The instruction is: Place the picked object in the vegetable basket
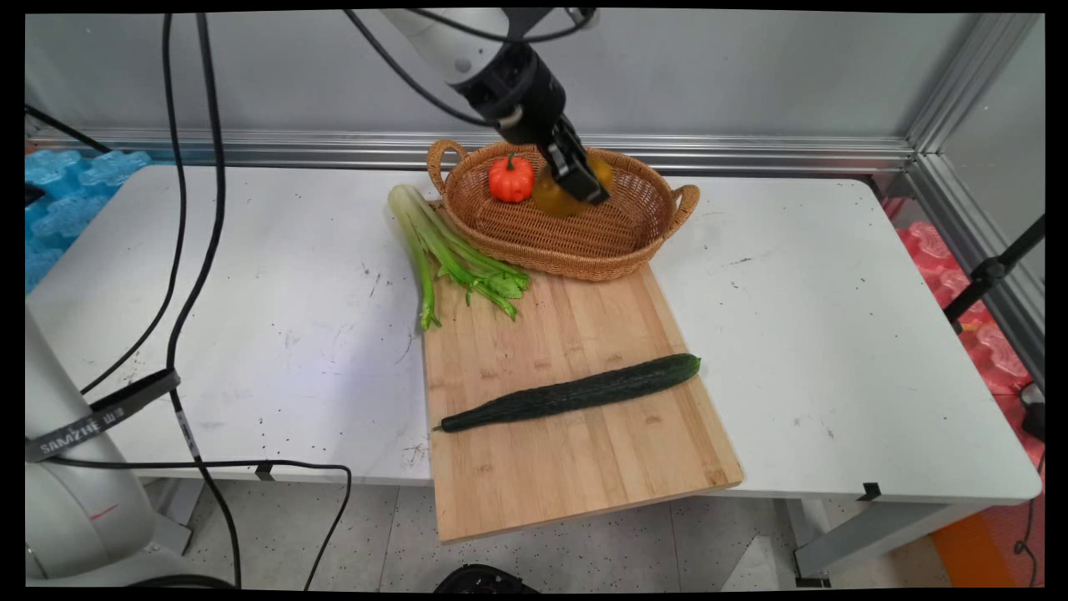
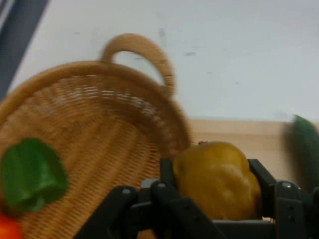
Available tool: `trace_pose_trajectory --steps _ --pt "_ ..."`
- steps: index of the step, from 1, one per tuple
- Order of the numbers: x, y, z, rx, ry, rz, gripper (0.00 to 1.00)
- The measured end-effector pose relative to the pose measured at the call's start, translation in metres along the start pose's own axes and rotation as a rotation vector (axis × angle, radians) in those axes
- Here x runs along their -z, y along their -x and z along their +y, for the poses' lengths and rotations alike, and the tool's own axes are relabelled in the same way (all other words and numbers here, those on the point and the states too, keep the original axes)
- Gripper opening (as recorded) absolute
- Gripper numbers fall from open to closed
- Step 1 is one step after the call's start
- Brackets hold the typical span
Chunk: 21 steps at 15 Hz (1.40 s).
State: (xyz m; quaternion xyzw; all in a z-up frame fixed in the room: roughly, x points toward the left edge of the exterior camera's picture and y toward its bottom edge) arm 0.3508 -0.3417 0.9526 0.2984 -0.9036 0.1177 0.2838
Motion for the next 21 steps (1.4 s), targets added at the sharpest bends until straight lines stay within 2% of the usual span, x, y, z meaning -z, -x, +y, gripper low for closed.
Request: trace_pose_trajectory --steps 5,9,14,21 --pt "-0.024 -0.009 -0.033 0.056 -0.091 0.016 0.0" --pt "-0.062 -0.02 -0.051 0.082 -0.132 0.01 0.0" --pt "-0.11 -0.031 -0.067 0.107 -0.154 -0.005 0.0" --pt "-0.175 -0.032 -0.083 0.129 -0.153 -0.049 0.0"
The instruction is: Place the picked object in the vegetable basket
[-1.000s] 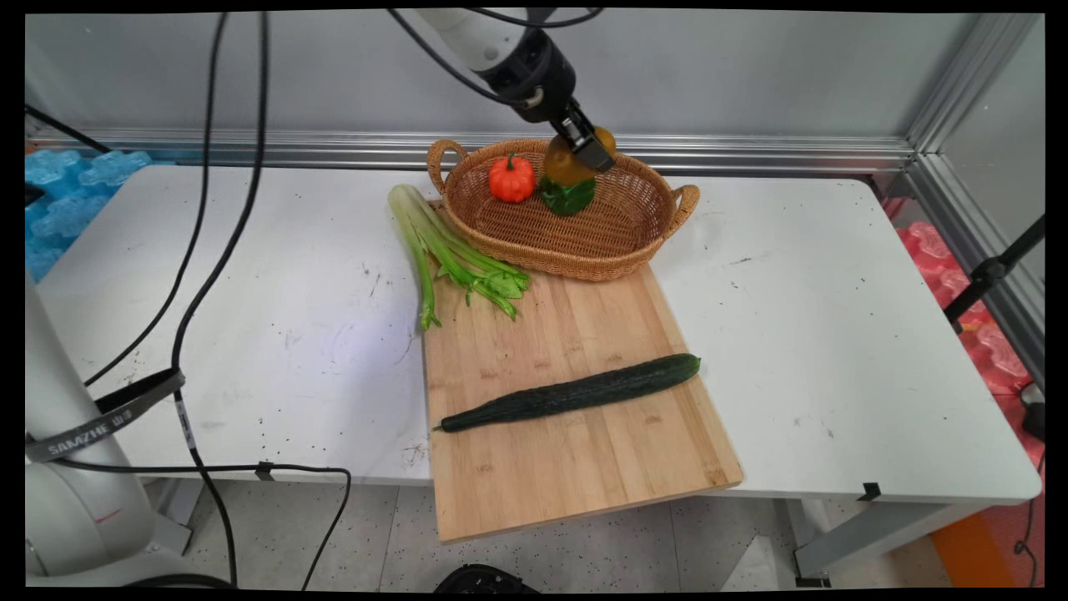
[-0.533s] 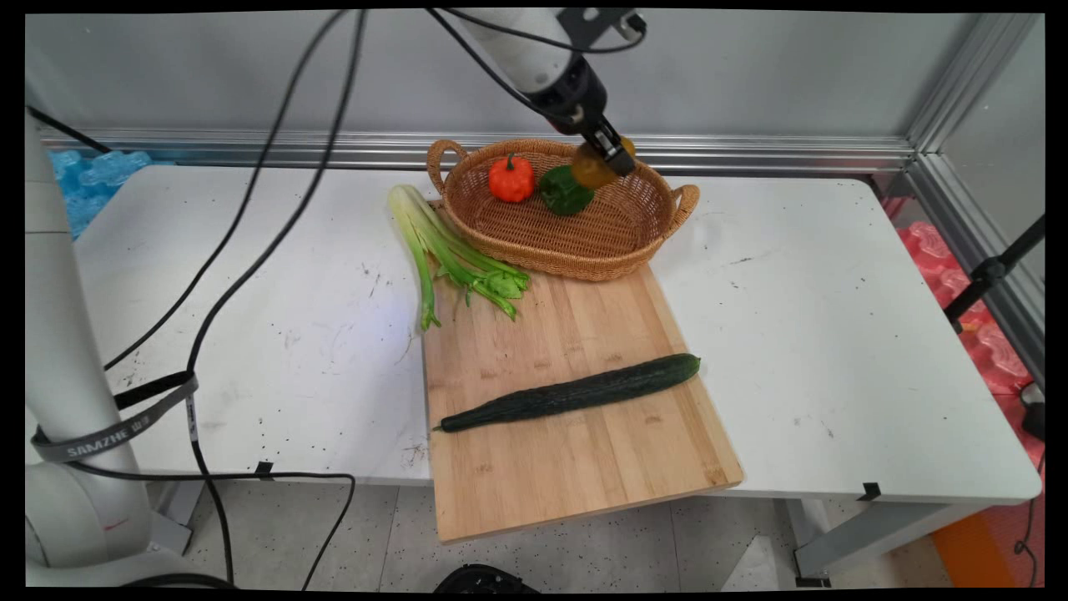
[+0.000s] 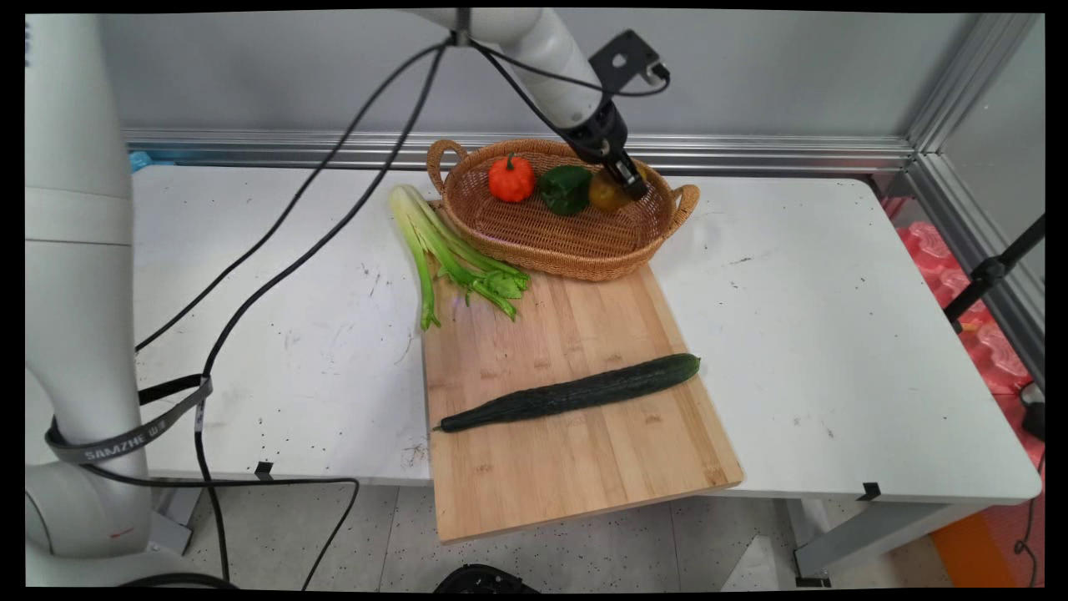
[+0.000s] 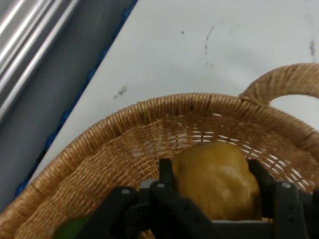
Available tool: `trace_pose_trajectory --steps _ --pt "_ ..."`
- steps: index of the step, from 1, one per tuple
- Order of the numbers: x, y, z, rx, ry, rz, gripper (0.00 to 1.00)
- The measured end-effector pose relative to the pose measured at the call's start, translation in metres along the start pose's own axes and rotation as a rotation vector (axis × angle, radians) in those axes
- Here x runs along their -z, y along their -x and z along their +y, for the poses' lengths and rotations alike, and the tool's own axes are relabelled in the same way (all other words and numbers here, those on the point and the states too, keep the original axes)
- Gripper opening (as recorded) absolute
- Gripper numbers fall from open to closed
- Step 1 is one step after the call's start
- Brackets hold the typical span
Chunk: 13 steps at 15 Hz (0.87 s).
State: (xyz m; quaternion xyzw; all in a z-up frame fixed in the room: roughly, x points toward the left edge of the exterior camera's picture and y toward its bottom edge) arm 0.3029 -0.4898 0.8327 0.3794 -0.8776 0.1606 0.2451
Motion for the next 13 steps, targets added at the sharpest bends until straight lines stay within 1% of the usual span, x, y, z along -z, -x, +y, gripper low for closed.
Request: trace_pose_trajectory --steps 4,9,10,13 --pt "-0.03 0.004 -0.003 0.012 0.007 -0.029 0.0" --pt "-0.048 0.01 -0.004 0.024 0.015 -0.044 0.0" --pt "-0.048 0.011 -0.005 0.023 0.017 -0.043 1.0" --pt "-0.042 0.012 -0.007 0.011 0.018 -0.03 1.0"
